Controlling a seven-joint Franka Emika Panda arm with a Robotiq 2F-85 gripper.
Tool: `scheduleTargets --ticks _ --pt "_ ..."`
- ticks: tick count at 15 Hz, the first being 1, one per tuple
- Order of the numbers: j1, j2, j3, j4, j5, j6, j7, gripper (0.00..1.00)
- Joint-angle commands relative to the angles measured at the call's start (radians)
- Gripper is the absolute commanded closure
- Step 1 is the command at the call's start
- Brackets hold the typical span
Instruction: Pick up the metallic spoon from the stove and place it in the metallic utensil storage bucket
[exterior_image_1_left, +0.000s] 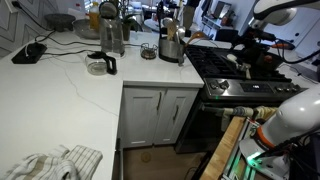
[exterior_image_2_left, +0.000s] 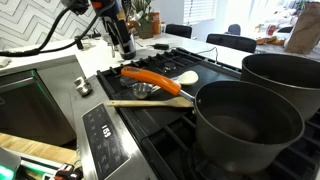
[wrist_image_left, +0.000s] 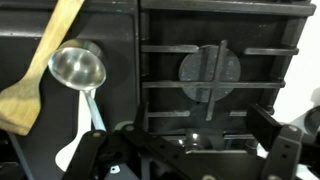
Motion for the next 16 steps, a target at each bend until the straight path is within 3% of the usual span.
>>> scheduleTargets --ticks 1,3,16 --pt "-0.025 0.096 -0.055 0.071 0.015 0.043 -0.073 0.00" --pt "-0.030 0.056 -0.039 0.046 0.004 0.027 -0.042 0.00" --pt "-0.053 0.198 -0.069 0.125 0.031 0.014 -0.092 0.00"
